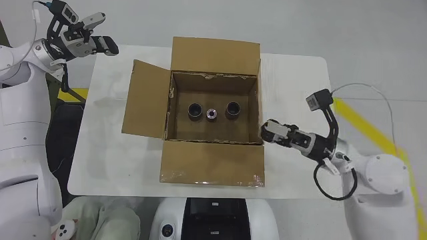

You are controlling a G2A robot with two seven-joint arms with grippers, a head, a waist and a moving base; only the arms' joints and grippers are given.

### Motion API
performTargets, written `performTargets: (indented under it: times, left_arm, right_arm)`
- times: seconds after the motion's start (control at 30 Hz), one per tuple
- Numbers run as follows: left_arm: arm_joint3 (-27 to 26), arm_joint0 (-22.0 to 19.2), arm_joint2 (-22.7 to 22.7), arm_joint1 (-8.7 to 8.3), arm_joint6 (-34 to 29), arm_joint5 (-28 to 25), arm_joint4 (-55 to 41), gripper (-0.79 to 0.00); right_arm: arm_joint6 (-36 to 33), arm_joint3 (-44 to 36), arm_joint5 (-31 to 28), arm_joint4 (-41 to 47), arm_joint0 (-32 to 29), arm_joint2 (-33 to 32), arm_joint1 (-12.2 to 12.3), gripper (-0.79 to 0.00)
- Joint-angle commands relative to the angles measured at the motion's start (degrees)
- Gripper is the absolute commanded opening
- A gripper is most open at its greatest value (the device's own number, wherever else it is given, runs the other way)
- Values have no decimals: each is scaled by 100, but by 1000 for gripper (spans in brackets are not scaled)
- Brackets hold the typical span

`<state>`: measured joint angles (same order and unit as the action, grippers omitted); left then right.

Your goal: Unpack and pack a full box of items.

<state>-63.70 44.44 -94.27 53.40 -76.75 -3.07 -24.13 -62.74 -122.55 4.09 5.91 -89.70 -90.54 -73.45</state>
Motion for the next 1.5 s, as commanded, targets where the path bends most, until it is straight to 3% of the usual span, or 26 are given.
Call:
performTargets:
  times: [0.0, 0.43, 0.9, 1.17, 1.47]
  left_arm:
    - [0, 0, 0, 0, 0, 0, 0, 0]
    - [0, 0, 0, 0, 0, 0, 0, 0]
    - [0, 0, 0, 0, 0, 0, 0, 0]
    - [0, 0, 0, 0, 0, 0, 0, 0]
    - [0, 0, 0, 0, 0, 0, 0, 0]
  right_arm:
    - [61, -7, 21, -237, 41, 225, 13, 0]
    - [654, 352, 210, -1534, 405, 1300, 69, 0]
    - [964, 692, 403, -1954, 679, 1798, 117, 0]
    - [990, 681, 388, -1619, 738, 1770, 151, 0]
    - [1203, 350, 139, -814, 435, 763, 256, 0]
